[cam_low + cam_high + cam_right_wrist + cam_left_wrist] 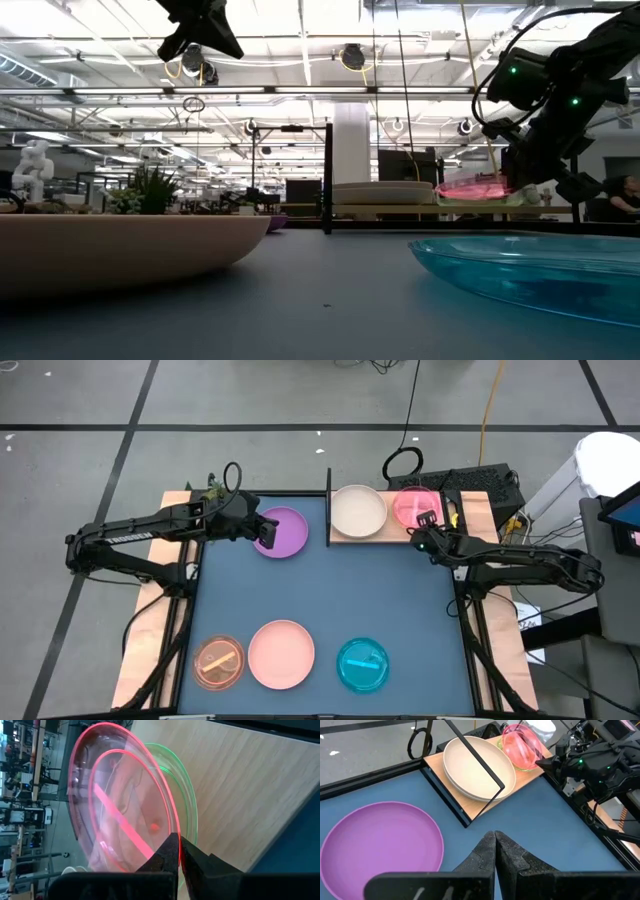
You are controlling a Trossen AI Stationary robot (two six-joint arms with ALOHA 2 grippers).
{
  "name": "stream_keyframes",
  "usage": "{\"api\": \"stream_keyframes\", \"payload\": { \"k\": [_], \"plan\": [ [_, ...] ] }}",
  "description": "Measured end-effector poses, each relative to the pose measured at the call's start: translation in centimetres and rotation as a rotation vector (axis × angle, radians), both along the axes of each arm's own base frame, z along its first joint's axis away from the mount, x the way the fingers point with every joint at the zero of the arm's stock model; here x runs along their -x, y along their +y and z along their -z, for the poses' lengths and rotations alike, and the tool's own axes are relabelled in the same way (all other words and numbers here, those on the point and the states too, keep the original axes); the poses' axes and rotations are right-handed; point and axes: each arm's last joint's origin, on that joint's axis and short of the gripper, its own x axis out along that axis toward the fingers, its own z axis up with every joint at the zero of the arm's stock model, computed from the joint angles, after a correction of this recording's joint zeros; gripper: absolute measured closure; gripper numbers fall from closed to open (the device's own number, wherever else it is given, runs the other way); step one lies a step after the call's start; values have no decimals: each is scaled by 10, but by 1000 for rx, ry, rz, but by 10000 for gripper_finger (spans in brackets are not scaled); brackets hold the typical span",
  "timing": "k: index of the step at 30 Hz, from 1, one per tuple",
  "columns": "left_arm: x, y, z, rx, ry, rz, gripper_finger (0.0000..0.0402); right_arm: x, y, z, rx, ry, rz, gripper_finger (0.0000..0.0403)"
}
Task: Place and stack plates onto a shelf
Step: Stack the pink plate on top of the green plate on the shelf
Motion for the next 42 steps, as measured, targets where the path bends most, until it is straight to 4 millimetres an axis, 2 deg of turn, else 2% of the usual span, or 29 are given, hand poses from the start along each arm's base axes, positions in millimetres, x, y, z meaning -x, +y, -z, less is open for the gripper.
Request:
{"api": "stream_keyframes", "payload": {
  "k": [29,42],
  "plan": [
    [0,0,1,37,-12,-28,398,0,0,0,-2,1,0,400],
    [0,0,1,37,-12,-28,398,0,0,-1,5,-24,7,323]
  ]
}}
